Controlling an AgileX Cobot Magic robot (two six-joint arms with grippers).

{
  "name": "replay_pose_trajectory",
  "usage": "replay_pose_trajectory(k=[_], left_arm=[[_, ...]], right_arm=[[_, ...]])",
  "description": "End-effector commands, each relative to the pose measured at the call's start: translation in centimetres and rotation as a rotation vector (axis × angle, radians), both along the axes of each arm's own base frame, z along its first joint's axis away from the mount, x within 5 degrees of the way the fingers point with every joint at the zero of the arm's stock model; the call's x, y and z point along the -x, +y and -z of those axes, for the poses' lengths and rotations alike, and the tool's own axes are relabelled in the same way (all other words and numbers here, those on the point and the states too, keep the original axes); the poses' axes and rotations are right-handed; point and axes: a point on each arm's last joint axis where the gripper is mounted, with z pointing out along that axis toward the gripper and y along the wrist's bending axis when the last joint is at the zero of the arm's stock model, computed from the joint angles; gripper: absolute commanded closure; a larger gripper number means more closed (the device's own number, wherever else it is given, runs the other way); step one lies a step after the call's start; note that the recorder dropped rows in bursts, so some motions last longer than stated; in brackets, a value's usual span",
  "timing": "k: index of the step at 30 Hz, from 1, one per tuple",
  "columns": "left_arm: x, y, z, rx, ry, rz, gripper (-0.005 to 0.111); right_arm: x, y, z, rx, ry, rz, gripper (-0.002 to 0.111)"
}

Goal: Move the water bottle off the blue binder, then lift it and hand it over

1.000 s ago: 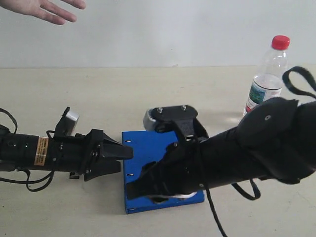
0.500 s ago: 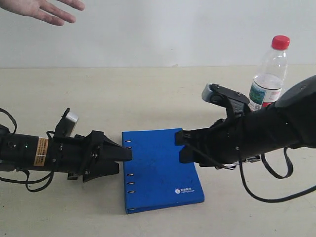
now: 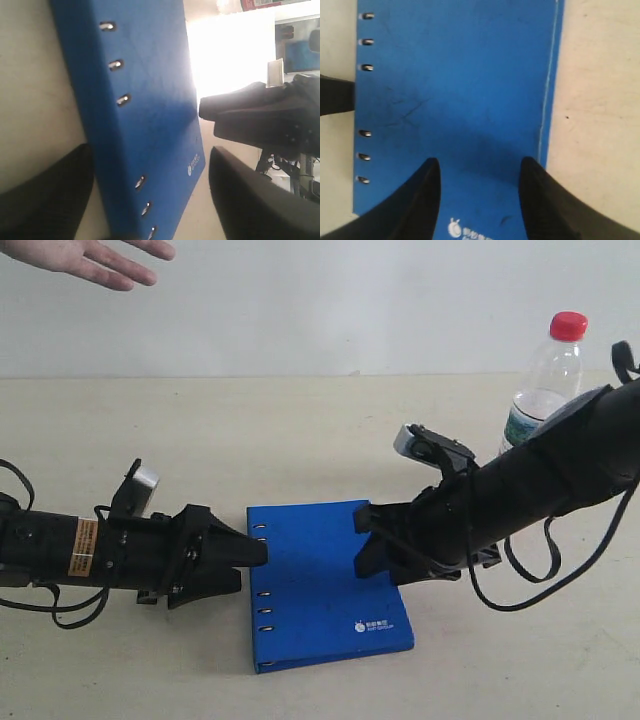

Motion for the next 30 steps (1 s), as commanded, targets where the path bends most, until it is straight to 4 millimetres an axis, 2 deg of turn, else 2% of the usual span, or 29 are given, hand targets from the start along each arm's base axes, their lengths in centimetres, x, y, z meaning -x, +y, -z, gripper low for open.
replay_pose_trajectory(k=[1, 6, 13, 19, 22, 30], left_arm=[[0.0, 0.0, -0.2, 0.006, 0.002, -0.007, 0.044], [0.0, 0.0, -0.2, 0.002, -0.016, 0.002, 0.044], [0.0, 0.0, -0.2, -0.025, -0.263, 0.129, 0.044], [0.2, -0.3, -0.8, 0.022, -0.452, 0.231, 0.044], [0.2, -0.2, -0.5, -0.016, -0.549, 0.290, 0.044], [0.1, -0.2, -0.4, -0.034, -0.524, 0.289, 0.044]], right_arm=[[-0.5, -0.3, 0.7, 0.041, -0.031, -0.025, 0.064], [-0.9, -0.8, 0.9, 0.103, -0.081, -0.025, 0.064], [-1.1, -1.1, 1.9, 0.152, -0.083, -0.013, 0.064], [-1.7, -0.7, 0.1, 0.119, -0.134, -0.053, 0.064], [-1.9, -0.3, -0.6, 0.081, -0.127, -0.058, 0.064], [-1.7, -0.7, -0.3, 0.130, -0.091, -0.060, 0.064]])
